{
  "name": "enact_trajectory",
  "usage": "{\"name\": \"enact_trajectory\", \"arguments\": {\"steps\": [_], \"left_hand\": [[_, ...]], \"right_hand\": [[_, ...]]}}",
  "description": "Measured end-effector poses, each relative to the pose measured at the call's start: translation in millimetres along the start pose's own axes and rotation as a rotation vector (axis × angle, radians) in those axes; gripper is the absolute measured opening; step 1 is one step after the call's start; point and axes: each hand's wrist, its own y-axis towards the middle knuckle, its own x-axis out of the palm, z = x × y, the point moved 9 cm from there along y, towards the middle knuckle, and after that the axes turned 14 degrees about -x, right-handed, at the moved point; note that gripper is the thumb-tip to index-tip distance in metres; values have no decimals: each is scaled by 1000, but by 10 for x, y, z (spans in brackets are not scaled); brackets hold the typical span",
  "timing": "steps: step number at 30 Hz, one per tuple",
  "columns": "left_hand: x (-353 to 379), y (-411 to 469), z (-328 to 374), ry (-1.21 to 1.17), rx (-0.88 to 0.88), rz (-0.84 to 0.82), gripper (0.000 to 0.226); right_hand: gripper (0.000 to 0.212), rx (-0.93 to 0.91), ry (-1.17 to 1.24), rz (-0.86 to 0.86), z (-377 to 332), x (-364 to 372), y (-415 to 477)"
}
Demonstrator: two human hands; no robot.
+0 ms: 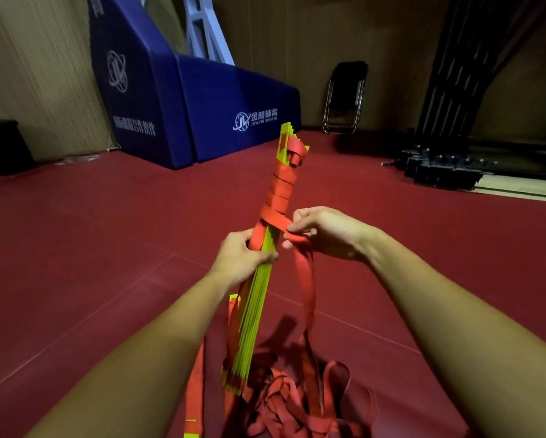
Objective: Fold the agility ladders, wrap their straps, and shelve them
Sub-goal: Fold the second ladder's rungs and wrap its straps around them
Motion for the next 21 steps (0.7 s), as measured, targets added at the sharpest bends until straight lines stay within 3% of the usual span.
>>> {"name": "enact_trajectory", "arguments": {"steps": [5,11,15,17,21], "left_hand": [[56,-45,14,-54,-53,-73,25],[109,-70,113,-83,-38,-133,35],[140,-87,209,62,39,-87,53],[109,-76,213,137,64,-22,47],[28,-97,218,223,72,77,20]], "right_hand": [[17,-81,-294,109,-99,-152,39],[15,-195,-417,99,-188,-104,91],[7,-234,-393,175,-230,-85,99],[3,-223,-376,193,-230,-88,89],[19,-200,-366,186,-261,-93,50]]}}
